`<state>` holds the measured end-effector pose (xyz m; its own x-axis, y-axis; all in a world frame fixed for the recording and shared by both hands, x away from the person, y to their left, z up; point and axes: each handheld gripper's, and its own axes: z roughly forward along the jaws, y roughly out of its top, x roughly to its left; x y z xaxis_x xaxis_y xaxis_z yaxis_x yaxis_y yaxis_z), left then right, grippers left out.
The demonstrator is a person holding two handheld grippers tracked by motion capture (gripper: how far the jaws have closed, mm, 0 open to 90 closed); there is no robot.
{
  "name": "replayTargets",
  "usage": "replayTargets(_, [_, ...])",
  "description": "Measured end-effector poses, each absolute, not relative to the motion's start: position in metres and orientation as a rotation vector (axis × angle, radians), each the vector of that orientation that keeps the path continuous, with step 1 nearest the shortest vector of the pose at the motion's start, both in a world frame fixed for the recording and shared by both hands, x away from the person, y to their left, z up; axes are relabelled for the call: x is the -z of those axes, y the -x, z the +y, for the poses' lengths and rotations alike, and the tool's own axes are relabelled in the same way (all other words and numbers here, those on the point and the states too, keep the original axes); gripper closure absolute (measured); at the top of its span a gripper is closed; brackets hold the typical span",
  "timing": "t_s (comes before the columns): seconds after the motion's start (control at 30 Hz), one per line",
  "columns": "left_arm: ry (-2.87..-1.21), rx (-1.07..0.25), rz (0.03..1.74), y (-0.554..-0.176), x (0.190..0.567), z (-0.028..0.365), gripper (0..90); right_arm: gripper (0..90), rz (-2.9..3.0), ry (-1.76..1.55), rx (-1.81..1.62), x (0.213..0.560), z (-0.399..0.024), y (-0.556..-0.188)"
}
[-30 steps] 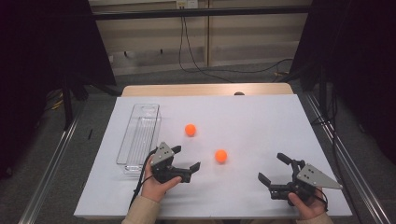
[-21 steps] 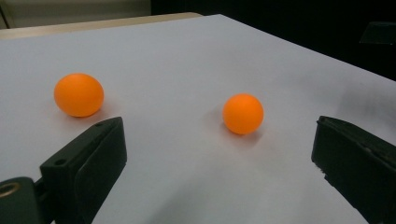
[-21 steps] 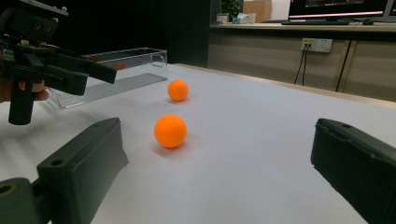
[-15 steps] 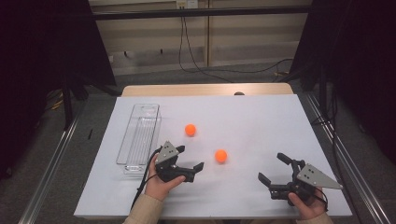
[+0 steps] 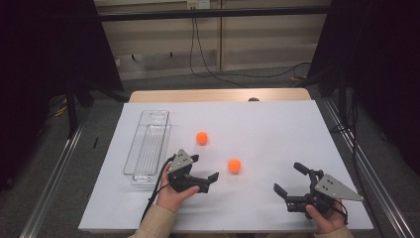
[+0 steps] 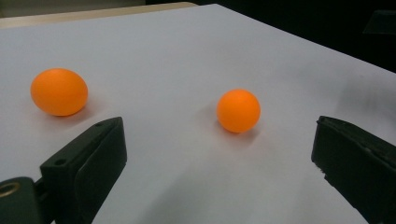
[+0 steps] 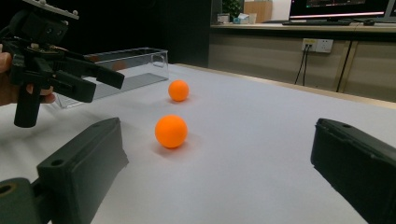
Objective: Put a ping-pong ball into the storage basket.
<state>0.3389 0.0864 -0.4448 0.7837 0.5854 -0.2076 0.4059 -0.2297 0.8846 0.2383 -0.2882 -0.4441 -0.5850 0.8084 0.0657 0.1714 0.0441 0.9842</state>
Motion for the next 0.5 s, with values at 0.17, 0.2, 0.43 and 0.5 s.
replayTargets(0.17, [-1.865,-0.197,0.758,-0.3403,0.4454,0.085,3.3,2.0,1.803,-0.984,-1.58,0.444,-0.2882,-0.2383])
replayTargets(0.2, [-1.87,-0.197,0.76,-0.3407,0.4454,0.0847,3.4,2.0,1.802,-0.985,-1.58,0.444,-0.2882,-0.2383])
replayTargets(0.43, [-1.869,-0.195,0.76,-0.3424,0.4459,0.081,3.5,2.1,1.799,-0.986,-1.581,0.4438,-0.2883,-0.2382])
replayTargets(0.5, [-1.874,-0.19,0.765,-0.3424,0.445,0.08,3.5,2.1,1.799,-0.987,-1.58,0.4438,-0.2884,-0.2382])
